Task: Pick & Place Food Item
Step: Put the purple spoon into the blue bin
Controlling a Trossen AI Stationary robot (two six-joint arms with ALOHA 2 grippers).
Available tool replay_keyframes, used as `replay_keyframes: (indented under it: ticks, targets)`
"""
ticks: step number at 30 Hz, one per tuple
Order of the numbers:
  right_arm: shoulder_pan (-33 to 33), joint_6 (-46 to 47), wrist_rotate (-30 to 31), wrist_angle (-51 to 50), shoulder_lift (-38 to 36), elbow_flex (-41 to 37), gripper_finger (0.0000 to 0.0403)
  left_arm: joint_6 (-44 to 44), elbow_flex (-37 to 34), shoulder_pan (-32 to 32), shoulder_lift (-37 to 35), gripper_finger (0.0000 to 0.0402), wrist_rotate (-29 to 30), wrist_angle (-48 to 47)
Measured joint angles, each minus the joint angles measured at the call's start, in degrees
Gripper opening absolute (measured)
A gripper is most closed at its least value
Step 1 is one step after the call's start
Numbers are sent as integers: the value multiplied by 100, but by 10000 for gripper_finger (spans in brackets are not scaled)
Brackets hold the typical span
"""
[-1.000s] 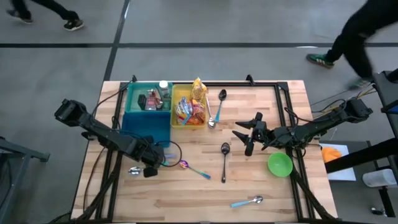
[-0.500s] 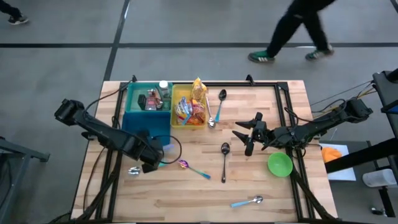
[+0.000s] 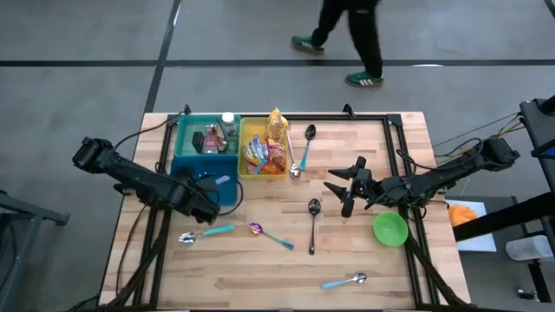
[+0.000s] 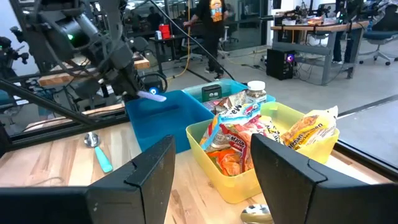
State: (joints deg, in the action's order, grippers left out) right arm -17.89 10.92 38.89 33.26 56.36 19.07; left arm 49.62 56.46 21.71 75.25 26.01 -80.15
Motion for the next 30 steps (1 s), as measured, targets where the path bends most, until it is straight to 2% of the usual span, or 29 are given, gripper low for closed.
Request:
replay_keyframes:
  ticks: [6,16,22,30]
  targets:
    - [0,0,-2,0,0,2,206,-78,-410,-280,-31,2,16,117]
    - [2,0,0,0,0,2,206,-222,-1221,-775,-58,2,-33,907]
    - [0,0,0,1,0,2,206,-539,-1622,-1037,-58,2,-360,1647]
    - [2,0,0,2,0,2,206,-853,-1920,-1626,-175,2,-941,2108]
